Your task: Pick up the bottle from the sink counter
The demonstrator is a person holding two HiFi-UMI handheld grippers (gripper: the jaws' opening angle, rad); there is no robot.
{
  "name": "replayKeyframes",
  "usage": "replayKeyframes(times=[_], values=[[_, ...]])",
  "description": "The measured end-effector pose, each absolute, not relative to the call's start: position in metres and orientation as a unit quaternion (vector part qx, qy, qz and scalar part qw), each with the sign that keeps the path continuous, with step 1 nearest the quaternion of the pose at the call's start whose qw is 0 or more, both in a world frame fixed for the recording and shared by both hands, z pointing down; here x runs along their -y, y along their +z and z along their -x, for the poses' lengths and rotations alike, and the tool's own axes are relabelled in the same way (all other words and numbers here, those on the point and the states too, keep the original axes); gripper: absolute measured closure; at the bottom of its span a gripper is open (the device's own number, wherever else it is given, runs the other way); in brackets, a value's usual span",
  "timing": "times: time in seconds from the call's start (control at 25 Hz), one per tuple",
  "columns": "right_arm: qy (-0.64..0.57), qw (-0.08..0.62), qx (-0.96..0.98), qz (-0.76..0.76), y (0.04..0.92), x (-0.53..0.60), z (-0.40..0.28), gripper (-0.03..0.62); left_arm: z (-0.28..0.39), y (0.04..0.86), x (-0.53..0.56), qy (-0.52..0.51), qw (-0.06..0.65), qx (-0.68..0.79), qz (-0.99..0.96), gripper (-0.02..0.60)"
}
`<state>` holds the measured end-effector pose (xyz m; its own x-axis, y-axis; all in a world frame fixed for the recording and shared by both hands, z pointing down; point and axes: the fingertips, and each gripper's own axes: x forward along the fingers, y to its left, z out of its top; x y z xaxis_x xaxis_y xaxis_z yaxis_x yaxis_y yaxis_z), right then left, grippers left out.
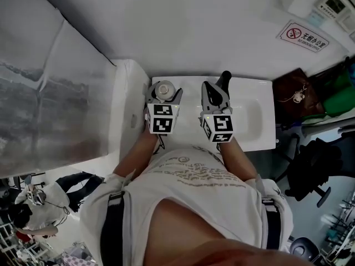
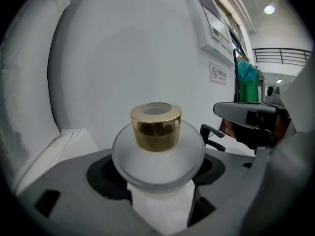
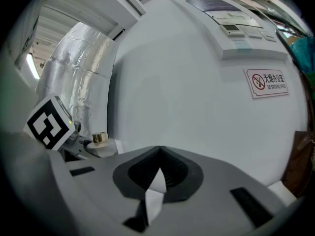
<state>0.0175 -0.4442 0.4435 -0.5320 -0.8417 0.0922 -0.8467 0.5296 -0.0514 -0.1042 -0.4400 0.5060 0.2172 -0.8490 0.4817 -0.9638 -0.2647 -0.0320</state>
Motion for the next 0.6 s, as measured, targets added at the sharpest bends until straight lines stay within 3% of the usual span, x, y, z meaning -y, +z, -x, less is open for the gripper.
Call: replayKeyframes(times=[0.6], values=[[0.041,0.018,0.864,-0.501,0.443,0.443,-0.028,0.571,0.095,0.499,0.432,0.204,0.127,0.576,-0.781,0.225]])
